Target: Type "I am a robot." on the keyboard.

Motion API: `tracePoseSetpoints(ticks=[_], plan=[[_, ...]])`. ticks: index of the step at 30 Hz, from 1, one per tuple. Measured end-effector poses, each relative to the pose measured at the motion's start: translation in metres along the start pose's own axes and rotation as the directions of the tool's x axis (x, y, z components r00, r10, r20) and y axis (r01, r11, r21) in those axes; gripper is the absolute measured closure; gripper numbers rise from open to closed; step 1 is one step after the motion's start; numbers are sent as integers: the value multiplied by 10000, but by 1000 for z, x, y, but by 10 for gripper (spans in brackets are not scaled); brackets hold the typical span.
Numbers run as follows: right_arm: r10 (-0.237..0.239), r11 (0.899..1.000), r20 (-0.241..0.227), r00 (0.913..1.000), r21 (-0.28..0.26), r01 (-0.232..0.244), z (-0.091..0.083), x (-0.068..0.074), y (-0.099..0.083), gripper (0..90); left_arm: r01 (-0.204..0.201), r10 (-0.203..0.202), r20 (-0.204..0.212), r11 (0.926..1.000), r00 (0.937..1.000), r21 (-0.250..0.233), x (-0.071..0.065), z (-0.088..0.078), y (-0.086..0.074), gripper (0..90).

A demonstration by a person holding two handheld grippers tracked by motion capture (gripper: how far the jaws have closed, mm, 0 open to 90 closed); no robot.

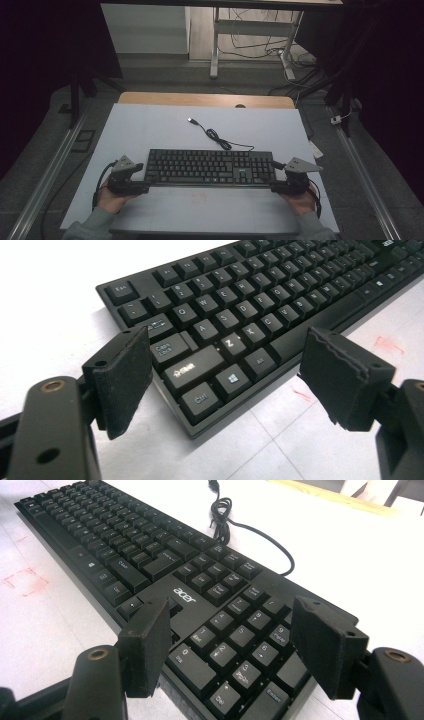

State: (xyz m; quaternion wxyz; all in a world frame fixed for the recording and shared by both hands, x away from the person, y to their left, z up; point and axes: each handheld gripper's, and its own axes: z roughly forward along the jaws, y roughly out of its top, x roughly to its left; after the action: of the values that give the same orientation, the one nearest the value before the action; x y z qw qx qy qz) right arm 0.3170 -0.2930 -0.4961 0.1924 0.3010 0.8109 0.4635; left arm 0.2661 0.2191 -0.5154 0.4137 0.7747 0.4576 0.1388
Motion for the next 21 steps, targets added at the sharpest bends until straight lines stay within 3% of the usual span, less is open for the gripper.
tracePoseSetpoints(ticks=[5, 21], plan=[[-148, 9998, -25, 9999, 105, 149, 3, 0, 1, 334, 17, -19, -107, 9998, 9999, -182, 0, -3, 1, 222], [27, 9999, -131, 9999, -122, -28, 5, 6, 7, 341, -56, 52, -164, 9997, 9999, -252, 2, -3, 1, 248]])
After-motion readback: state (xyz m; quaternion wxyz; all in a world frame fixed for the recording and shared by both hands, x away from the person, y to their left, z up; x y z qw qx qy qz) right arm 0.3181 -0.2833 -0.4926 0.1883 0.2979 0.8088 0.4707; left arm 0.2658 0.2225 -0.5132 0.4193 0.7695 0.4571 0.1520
